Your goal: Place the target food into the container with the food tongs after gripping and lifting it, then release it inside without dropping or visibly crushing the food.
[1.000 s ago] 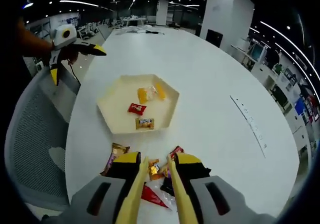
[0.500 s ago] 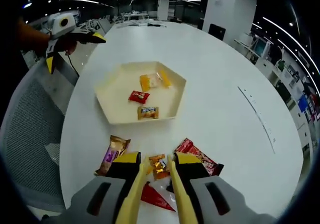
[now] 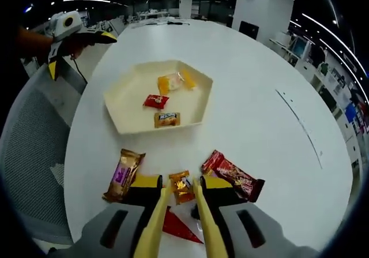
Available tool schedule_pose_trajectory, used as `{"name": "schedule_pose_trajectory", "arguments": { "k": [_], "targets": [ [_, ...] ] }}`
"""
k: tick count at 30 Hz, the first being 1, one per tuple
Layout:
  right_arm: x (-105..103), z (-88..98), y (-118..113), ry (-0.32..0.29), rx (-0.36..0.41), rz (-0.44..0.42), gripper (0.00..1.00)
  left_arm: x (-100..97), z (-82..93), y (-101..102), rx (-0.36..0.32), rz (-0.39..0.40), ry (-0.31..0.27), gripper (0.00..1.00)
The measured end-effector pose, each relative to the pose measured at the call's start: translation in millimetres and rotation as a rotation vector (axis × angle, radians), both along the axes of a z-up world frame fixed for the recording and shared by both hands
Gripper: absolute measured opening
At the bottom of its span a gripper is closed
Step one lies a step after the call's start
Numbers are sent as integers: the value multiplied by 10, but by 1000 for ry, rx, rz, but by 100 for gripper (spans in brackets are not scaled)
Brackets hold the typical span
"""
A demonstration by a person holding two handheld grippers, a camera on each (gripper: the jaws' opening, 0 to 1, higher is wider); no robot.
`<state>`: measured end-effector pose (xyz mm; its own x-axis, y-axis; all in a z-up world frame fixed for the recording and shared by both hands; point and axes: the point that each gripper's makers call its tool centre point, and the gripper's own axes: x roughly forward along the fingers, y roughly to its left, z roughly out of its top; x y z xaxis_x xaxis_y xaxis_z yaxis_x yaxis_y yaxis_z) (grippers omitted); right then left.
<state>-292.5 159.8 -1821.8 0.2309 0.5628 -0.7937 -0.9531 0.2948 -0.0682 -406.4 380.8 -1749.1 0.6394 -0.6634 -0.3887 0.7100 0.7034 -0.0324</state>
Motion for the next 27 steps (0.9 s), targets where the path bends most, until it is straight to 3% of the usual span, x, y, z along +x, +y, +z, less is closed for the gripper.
{"name": "schedule_pose_trajectory", "arguments": {
  "k": [9,15,17,23,27],
  "targets": [
    [30,-80,-13,-18,-38,16,26,0,-13,0,1,-1,6,99],
    [-32,-111,12,40,-37,-13,24,2,-21,-2,1,-2,9,99],
    [-36,-127,4,25,-52,1,24,1,-18,-4,2,-3,8,99],
    [2,-145,-62,62,-48,-59,22,-6,-28,-8,1,-7,12,99],
    [-15,-132,-32,48,-78,-75,21,3,-27,-6,1,-6,12,99]
  ]
}}
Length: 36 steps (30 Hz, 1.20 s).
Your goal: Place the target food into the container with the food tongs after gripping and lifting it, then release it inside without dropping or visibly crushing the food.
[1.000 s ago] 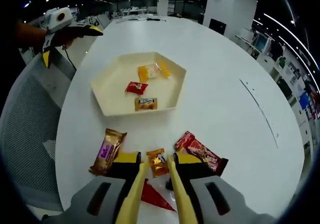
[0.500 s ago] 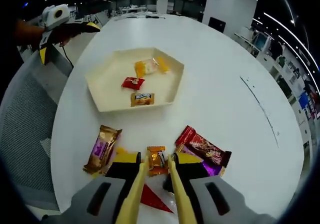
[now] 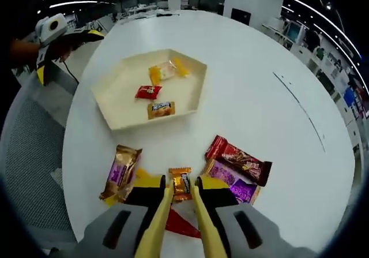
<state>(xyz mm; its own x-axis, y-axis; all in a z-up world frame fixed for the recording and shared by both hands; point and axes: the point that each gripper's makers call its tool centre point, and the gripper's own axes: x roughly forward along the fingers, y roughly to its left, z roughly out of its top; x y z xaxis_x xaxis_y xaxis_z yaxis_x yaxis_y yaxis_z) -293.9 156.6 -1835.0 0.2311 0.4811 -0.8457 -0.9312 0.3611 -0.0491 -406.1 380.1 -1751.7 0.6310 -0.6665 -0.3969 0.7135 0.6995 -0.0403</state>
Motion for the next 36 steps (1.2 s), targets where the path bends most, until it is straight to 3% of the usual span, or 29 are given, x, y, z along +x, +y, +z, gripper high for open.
{"name": "schedule_pose_trajectory", "arguments": {
  "k": [14,36],
  "targets": [
    [54,123,-66,24,18,-63,21,9,32,20,-7,13,-9,99],
    [163,528,-36,22,21,-102,21,12,57,23,-12,15,-21,99]
  ]
}}
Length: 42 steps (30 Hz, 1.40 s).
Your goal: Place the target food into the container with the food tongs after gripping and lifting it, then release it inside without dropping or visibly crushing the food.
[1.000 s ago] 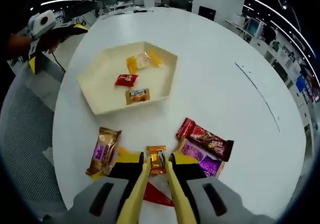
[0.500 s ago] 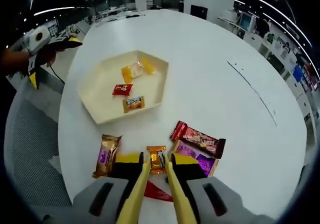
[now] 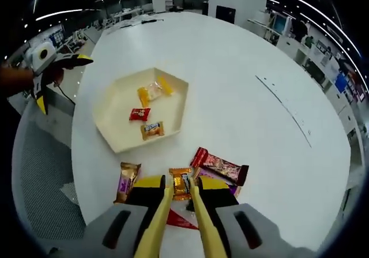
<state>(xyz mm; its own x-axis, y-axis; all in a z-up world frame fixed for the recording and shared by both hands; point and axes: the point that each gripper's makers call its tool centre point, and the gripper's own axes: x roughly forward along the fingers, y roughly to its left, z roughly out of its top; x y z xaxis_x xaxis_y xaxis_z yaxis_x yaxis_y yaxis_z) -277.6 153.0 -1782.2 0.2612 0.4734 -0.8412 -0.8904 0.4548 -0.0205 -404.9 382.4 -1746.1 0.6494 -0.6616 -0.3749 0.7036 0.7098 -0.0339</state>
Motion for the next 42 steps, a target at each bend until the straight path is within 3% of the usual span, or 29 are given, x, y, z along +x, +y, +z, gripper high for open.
{"name": "schedule_pose_trajectory", "arguments": {
  "k": [18,32,42],
  "targets": [
    [47,178,399,-23,2,51,22,8,8,12,-2,0,-6,99],
    [55,279,919,-37,4,119,22,34,22,48,-10,11,-14,99],
    [216,346,1284,-44,-1,146,22,36,31,64,-5,11,-18,99]
  ]
}}
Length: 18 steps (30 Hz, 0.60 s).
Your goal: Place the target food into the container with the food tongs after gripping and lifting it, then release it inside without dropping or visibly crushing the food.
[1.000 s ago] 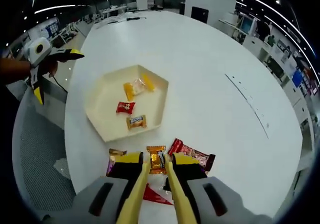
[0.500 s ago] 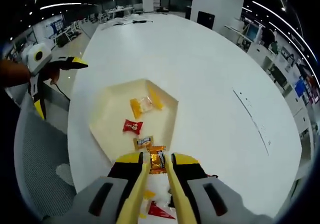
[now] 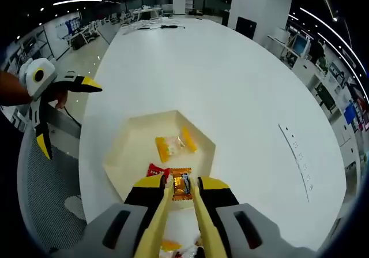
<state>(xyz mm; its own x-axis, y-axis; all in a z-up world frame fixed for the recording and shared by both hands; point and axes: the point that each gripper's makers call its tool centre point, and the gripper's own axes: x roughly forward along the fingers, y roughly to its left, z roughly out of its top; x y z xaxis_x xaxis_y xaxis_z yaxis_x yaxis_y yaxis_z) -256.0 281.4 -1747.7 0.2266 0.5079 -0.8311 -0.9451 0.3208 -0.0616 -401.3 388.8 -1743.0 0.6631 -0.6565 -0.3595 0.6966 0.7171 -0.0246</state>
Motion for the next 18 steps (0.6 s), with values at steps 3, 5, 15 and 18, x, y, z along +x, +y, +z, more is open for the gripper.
{"name": "schedule_pose_trajectory", "arguments": {
  "k": [3,5,15,18],
  "targets": [
    [49,6,79,-3,-7,8,22,17,5,34,3,4,-5,99],
    [58,20,123,-3,-9,14,22,27,-5,64,2,11,1,99],
    [111,22,215,-1,-27,34,22,16,-10,39,3,-1,-3,99],
    [115,25,219,-4,-33,39,22,11,-17,29,2,-7,-2,99]
  ]
}}
